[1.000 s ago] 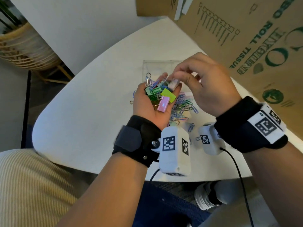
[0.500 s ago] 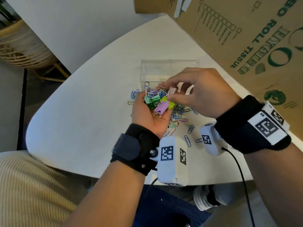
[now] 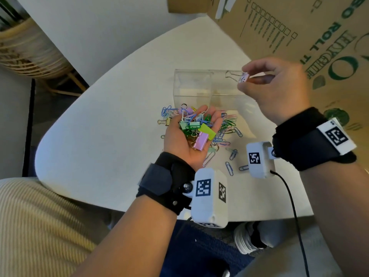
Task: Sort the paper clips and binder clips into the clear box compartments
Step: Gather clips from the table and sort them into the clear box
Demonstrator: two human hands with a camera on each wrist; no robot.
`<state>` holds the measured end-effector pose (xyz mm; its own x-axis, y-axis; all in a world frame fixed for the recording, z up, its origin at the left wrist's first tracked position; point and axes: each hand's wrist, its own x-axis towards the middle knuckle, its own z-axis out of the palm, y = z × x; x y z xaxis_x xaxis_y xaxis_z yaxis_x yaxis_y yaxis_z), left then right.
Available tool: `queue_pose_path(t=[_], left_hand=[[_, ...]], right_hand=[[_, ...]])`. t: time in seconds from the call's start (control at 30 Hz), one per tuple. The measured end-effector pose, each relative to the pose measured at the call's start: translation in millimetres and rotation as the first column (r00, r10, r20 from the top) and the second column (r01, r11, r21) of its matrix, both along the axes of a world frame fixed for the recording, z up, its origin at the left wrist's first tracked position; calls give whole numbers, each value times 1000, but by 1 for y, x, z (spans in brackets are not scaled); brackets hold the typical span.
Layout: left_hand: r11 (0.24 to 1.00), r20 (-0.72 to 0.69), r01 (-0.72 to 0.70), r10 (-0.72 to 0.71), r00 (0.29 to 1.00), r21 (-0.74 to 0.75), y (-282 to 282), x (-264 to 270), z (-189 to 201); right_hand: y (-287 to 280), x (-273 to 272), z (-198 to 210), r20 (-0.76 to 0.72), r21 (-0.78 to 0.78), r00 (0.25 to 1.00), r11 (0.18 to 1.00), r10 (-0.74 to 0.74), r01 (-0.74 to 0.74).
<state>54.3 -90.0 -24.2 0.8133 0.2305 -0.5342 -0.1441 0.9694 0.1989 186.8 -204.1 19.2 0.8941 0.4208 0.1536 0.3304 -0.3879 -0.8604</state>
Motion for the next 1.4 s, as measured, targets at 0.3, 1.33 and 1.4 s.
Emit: queue_pose_path(t=[0.3,1.33,1.4], left_hand=[[999,0,-40,40,999,-10,0,2,3],[997,66,-68,69,995,-24,9,-7,2],[998,58,-64,65,996,-26,8,-8,2]], right_hand=[[1,-8,17,46,-214,983,963,179,-166],[0,9,42,-509,182,855,957,-105,226],[1,13,47,-346,-59,933,995,-94,78]])
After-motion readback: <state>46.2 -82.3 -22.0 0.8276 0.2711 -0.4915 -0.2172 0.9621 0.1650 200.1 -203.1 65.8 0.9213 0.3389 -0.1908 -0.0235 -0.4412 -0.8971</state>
